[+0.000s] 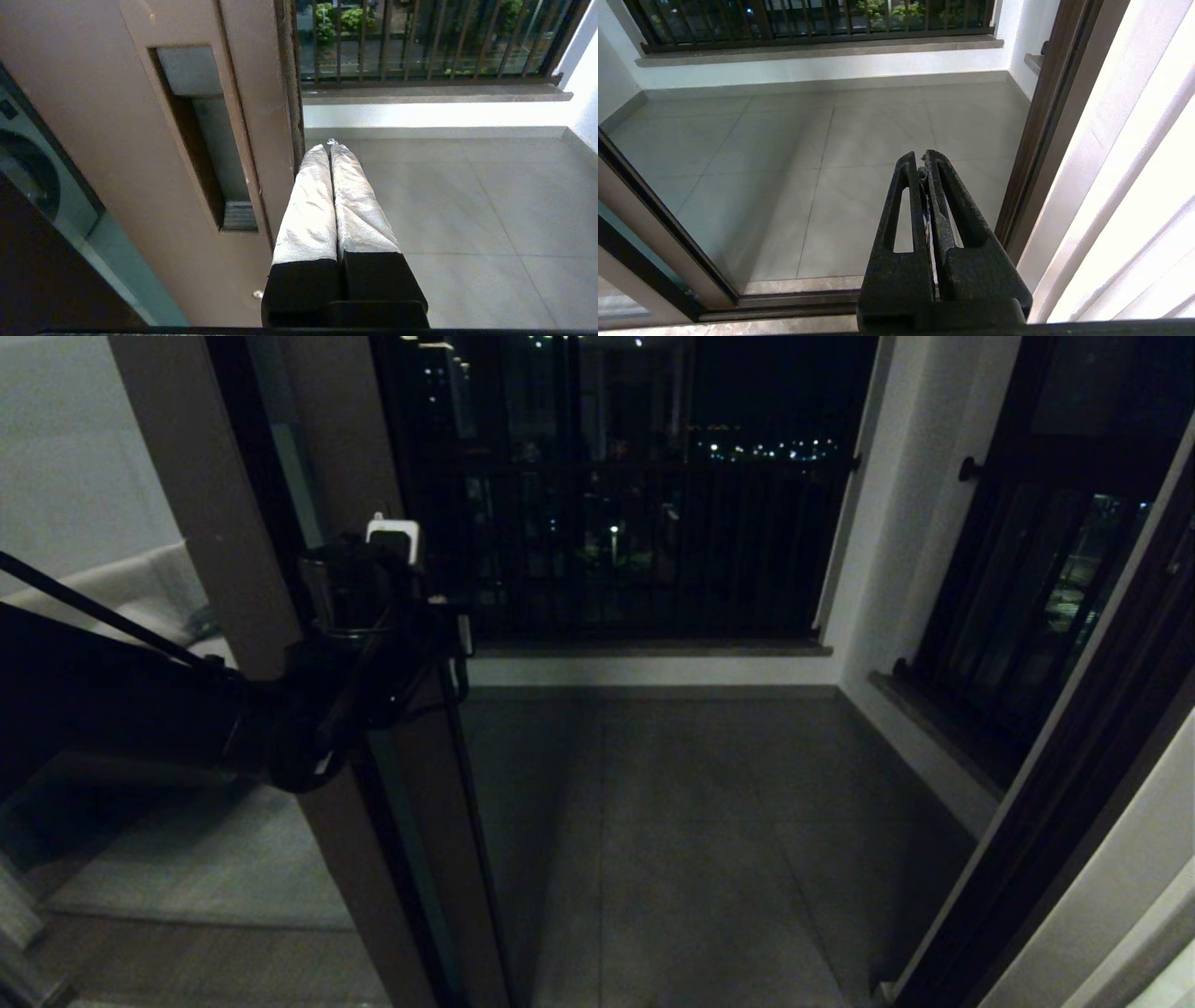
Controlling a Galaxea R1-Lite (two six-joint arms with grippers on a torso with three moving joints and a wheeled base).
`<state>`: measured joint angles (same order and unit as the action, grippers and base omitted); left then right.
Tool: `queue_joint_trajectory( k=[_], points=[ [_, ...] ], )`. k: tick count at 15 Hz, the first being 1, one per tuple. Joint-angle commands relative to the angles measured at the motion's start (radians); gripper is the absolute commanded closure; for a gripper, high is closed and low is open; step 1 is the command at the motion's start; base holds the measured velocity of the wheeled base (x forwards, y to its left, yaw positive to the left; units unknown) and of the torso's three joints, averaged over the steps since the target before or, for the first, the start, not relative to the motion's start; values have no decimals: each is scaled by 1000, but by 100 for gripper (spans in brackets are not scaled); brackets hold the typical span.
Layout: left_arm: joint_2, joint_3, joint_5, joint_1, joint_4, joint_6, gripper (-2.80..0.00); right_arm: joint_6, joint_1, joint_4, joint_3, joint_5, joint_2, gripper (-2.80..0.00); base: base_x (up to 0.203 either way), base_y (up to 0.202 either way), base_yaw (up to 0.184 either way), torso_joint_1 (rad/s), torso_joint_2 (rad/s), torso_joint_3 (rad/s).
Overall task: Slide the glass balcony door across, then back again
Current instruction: Open the slid door
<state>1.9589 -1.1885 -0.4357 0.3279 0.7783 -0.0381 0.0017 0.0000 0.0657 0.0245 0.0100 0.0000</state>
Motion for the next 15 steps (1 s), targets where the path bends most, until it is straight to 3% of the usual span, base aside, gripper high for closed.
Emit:
queue_joint_trajectory(
  k=[1, 15],
  points=[
    [-5, 15, -6, -4, 20, -1, 0, 1, 0, 0, 0, 0, 2, 0, 0, 0, 0, 0, 0, 0],
    [-10, 20, -5, -24, 30, -8, 0, 0, 0, 0, 0, 1, 2, 0, 0, 0, 0, 0, 0, 0]
  ],
)
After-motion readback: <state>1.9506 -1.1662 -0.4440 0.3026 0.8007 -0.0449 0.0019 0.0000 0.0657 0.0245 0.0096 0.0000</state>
